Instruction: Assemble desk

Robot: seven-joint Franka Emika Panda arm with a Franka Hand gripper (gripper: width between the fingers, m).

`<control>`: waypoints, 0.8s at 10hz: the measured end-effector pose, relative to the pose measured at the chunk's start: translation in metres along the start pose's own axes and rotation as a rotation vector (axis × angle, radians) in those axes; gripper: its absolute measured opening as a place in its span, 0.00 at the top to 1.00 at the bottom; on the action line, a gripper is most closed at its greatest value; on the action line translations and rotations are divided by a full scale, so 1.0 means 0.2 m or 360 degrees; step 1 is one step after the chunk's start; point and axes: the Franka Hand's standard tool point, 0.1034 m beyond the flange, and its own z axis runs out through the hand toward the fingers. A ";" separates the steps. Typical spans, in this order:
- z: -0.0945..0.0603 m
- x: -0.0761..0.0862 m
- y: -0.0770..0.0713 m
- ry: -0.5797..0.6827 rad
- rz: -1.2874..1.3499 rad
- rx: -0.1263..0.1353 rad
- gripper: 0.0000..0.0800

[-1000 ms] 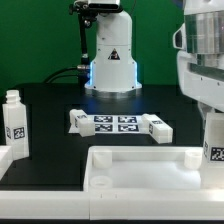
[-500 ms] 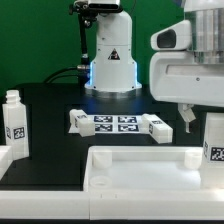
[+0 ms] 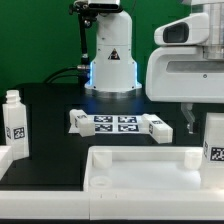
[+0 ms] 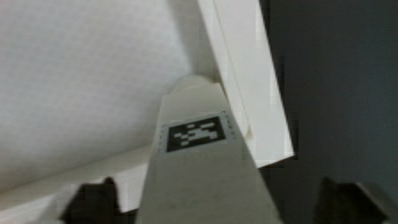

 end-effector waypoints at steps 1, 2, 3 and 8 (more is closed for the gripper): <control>0.00 0.00 0.00 -0.0001 0.0131 0.0000 0.56; 0.00 0.00 0.01 -0.0003 0.0235 -0.0003 0.64; 0.00 0.00 0.00 -0.0003 0.0386 -0.0004 0.64; 0.01 0.01 0.00 -0.0072 0.1562 0.0039 0.64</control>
Offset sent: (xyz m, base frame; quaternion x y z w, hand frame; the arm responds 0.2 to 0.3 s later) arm -0.0026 0.0000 0.0012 -0.0273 0.0166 0.2908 0.9563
